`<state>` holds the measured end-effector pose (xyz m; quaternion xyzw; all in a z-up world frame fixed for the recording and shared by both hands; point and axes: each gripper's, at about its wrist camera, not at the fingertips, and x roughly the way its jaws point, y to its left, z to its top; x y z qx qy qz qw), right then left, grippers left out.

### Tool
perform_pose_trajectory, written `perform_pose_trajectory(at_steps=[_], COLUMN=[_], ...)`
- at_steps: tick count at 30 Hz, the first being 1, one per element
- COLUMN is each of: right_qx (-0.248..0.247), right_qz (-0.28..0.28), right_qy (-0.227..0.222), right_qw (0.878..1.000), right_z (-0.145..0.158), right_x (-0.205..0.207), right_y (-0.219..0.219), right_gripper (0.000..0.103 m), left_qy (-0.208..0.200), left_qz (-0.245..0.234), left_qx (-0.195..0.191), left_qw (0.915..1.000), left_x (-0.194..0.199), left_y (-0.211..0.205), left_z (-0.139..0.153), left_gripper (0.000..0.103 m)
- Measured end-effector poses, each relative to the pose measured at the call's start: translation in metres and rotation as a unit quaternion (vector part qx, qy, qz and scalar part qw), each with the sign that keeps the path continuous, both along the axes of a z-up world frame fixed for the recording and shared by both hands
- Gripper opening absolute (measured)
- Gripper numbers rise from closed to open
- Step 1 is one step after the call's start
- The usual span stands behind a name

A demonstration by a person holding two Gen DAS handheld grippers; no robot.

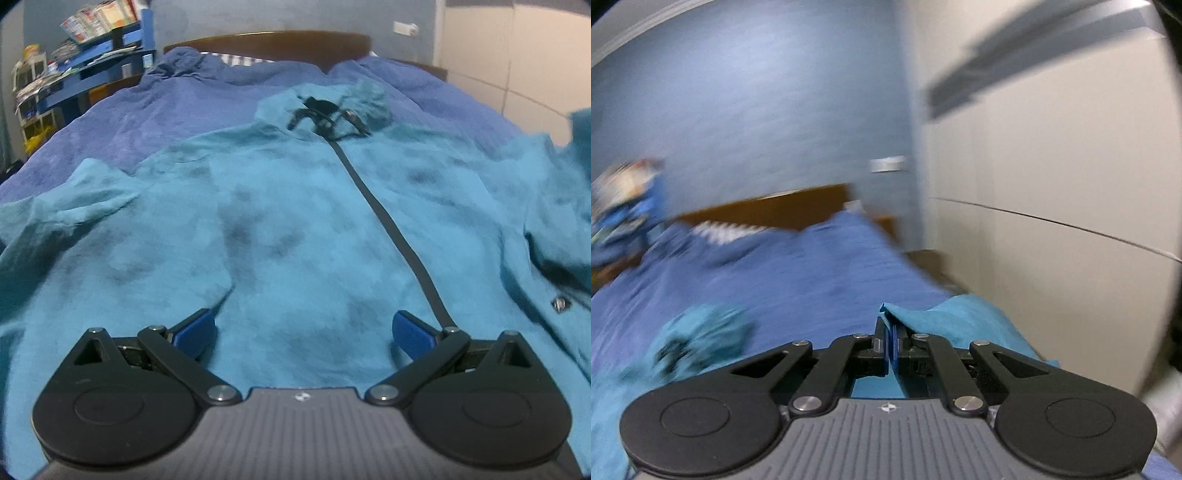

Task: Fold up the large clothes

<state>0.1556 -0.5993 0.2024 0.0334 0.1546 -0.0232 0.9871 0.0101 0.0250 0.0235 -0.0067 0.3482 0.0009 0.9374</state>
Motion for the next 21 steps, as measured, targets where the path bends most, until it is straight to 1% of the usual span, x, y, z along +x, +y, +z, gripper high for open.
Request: perform_pose_trajectory(at_steps=[2, 5, 7, 9, 12, 13, 15, 16, 17, 18, 19, 20, 21], right_qx=[-0.032, -0.073, -0.110, -0.139, -0.178, -0.187, -0.209, -0.218, -0.224, -0.225, -0.220, -0.213, -0.201], right_qz=[0.049, 0.115, 0.155, 0.193, 0.244, 0.258, 0.280, 0.288, 0.293, 0.299, 0.303, 0.305, 0.308], right_qy=[0.012, 0.042, 0.060, 0.076, 0.101, 0.107, 0.116, 0.121, 0.120, 0.118, 0.117, 0.115, 0.114], right_qw=[0.998, 0.990, 0.980, 0.968, 0.948, 0.942, 0.930, 0.924, 0.922, 0.920, 0.920, 0.921, 0.923], right_z=[-0.008, -0.028, -0.049, -0.068, -0.092, -0.098, -0.111, -0.116, -0.123, -0.124, -0.121, -0.118, -0.111], right_x=[0.006, 0.011, 0.006, 0.000, -0.021, -0.035, -0.050, -0.058, -0.076, -0.085, -0.094, -0.101, -0.106], right_y=[0.048, 0.122, 0.167, 0.204, 0.262, 0.281, 0.306, 0.315, 0.319, 0.321, 0.311, 0.307, 0.294], right_gripper=[0.003, 0.003, 0.003, 0.003, 0.003, 0.004, 0.006, 0.011, 0.013, 0.018, 0.024, 0.026, 0.028], left_qy=[-0.006, -0.019, -0.027, -0.029, -0.028, -0.028, -0.030, -0.031, -0.032, -0.032, -0.032, -0.031, -0.032], left_qz=[0.002, 0.008, 0.013, 0.019, 0.027, 0.027, 0.023, 0.020, 0.018, 0.015, 0.011, 0.007, 0.000], left_qx=[-0.012, -0.006, -0.004, -0.013, -0.023, -0.023, -0.021, -0.019, -0.017, -0.016, -0.017, -0.021, -0.027], left_qw=[0.9999, 0.9998, 0.9995, 0.9993, 0.9990, 0.9990, 0.9991, 0.9991, 0.9992, 0.9992, 0.9993, 0.9993, 0.9991], left_x=[0.000, -0.002, -0.005, -0.007, -0.007, -0.007, -0.007, -0.007, -0.008, -0.007, -0.006, -0.005, -0.002], left_y=[0.007, 0.011, 0.015, 0.021, 0.026, 0.026, 0.026, 0.025, 0.023, 0.021, 0.018, 0.015, 0.011], left_z=[0.004, 0.010, 0.013, 0.014, 0.014, 0.013, 0.013, 0.014, 0.014, 0.014, 0.015, 0.016, 0.018], left_gripper=[0.103, 0.103, 0.103, 0.103, 0.103, 0.103, 0.103, 0.103, 0.103, 0.103, 0.103, 0.103, 0.103])
